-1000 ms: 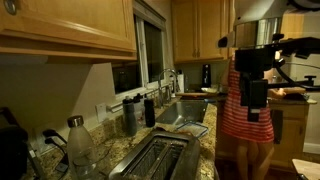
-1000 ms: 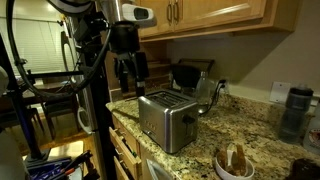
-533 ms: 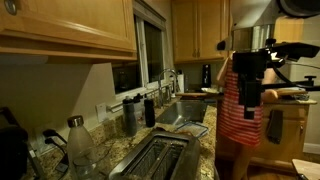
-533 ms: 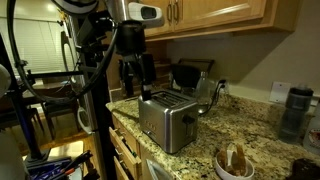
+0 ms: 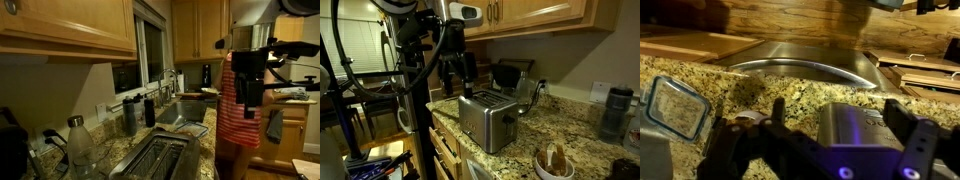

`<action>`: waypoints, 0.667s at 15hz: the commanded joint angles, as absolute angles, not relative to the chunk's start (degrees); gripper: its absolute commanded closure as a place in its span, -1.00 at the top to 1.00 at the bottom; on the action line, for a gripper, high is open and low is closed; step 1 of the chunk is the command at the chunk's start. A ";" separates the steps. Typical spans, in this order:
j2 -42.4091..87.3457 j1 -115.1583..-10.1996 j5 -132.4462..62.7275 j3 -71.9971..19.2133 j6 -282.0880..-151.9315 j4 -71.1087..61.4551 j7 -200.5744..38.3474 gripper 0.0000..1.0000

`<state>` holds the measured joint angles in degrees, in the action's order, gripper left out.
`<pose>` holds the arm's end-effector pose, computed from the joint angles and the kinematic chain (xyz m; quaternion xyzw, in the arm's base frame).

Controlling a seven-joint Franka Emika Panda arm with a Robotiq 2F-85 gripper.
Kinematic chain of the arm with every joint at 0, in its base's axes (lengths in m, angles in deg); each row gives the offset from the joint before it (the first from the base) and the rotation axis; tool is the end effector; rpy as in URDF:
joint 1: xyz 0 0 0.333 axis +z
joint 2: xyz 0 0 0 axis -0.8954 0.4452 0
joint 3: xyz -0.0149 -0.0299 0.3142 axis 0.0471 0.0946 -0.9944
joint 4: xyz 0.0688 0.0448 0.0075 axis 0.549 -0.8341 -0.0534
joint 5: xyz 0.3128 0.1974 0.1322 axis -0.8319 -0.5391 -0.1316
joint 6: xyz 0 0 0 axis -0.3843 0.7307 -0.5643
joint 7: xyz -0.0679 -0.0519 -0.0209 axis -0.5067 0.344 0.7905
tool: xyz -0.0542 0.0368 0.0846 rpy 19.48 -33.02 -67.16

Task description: Take the slice of the bread at the left and place it in the top compartment of the toaster then take the remaining slice of bread and put it in the bottom compartment of the toaster

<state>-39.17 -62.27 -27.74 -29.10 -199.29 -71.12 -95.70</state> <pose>0.3132 -0.0091 0.4350 0.9889 0.1273 0.0230 0.0736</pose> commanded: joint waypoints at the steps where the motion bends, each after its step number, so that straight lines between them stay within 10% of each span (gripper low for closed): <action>1: -39.21 -62.44 -24.68 -28.30 -201.50 -71.42 -99.28 1.00; 10: -33.47 -67.78 -17.47 -23.07 -212.87 -71.08 -101.59 1.00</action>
<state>-36.55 -65.30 -19.56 -24.81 -207.73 -71.15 -101.00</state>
